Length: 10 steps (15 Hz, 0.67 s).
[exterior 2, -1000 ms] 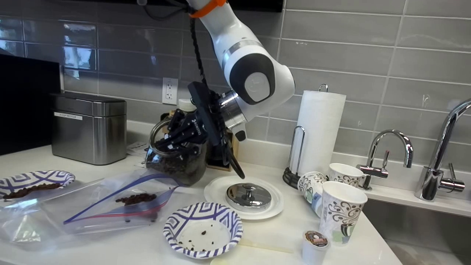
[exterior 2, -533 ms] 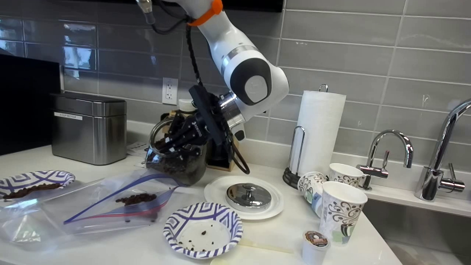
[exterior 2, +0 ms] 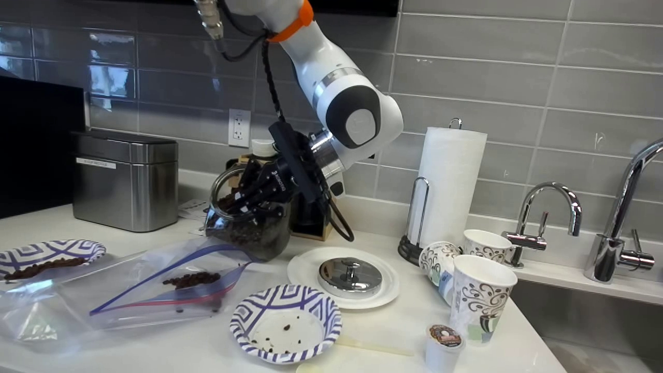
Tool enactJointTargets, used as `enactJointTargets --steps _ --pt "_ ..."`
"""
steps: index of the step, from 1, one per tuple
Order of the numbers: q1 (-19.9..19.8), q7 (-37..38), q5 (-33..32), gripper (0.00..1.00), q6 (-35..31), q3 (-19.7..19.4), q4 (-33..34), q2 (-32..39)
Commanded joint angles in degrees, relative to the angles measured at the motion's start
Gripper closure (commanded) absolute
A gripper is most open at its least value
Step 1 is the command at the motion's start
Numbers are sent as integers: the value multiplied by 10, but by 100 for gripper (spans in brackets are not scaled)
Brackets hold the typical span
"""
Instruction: Put some of the contents in the jar on the plate
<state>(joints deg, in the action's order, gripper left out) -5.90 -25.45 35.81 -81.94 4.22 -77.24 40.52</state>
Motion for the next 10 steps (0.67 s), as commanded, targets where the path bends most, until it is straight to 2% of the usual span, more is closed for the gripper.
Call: enactJointTargets --steps 1,6,10 --pt "-5 12 -10 99 25 12 39 28" --pt "-13 2 4 99 32 20 44 35" --pt "-10 3 11 99 -1 21 15 18"
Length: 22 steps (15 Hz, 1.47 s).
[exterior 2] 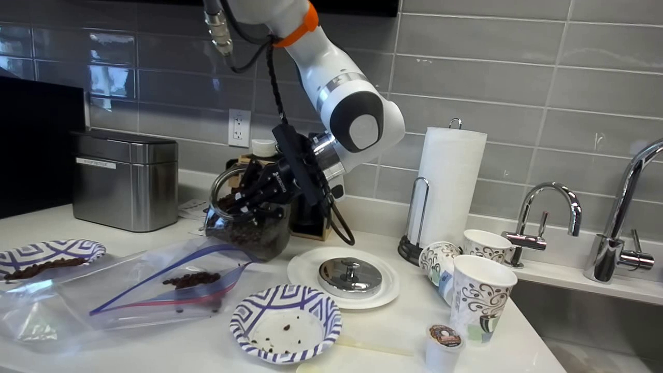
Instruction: Put some of the contents in the jar on the plate
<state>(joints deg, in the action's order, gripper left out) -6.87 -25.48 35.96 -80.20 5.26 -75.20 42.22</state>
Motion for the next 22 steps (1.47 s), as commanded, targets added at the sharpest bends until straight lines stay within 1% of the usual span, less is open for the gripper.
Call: enactJointTargets --steps 1,17,20,22 --pt "1 4 9 99 -26 9 -13 -4" --pt "24 -33 -6 99 -166 12 -137 -93" --pt "26 -38 -11 99 -160 14 -139 -96" --pt "24 -37 -13 99 -141 16 -132 -91"
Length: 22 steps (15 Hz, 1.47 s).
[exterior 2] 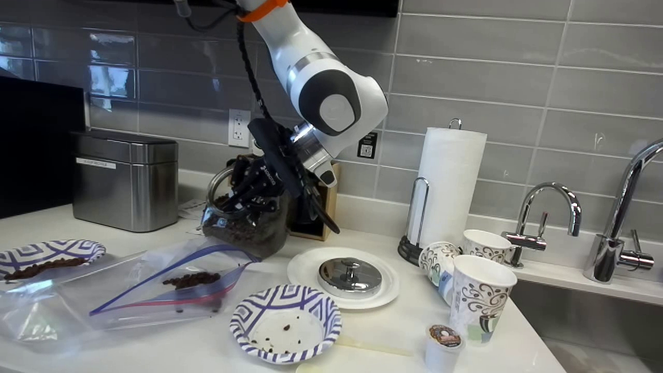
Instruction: Put some of the contents in the jar on the plate
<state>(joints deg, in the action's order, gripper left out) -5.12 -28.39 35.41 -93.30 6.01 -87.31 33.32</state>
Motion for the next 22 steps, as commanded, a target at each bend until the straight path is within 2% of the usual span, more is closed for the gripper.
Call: enactJointTargets --steps 1,5,11,19,22 --pt "6 -6 -10 99 -3 9 -7 1" --pt "8 4 -19 99 1 7 0 5" --pt "16 -5 -45 99 -20 6 -27 -27" --pt "23 -2 -60 99 -91 9 -66 -59" --pt "22 3 -62 99 -72 12 -54 -53"
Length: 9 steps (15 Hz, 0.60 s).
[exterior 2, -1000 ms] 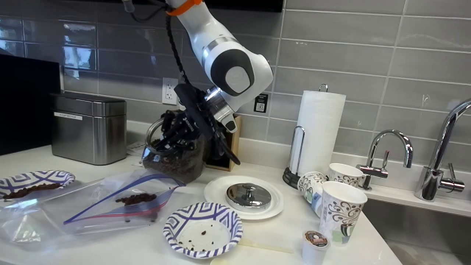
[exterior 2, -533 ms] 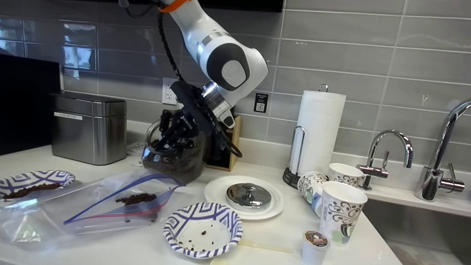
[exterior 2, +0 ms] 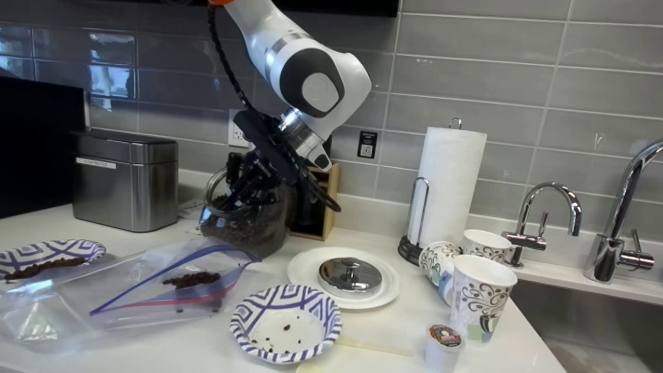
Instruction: Put some of the contents in the jar on the plate
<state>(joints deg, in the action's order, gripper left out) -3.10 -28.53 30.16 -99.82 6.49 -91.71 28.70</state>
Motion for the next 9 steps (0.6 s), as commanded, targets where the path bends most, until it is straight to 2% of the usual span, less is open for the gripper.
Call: enactJointTargets --steps 1,9 --pt "2 7 -12 99 -5 7 -6 -4" --pt "8 37 -21 99 41 12 33 23"
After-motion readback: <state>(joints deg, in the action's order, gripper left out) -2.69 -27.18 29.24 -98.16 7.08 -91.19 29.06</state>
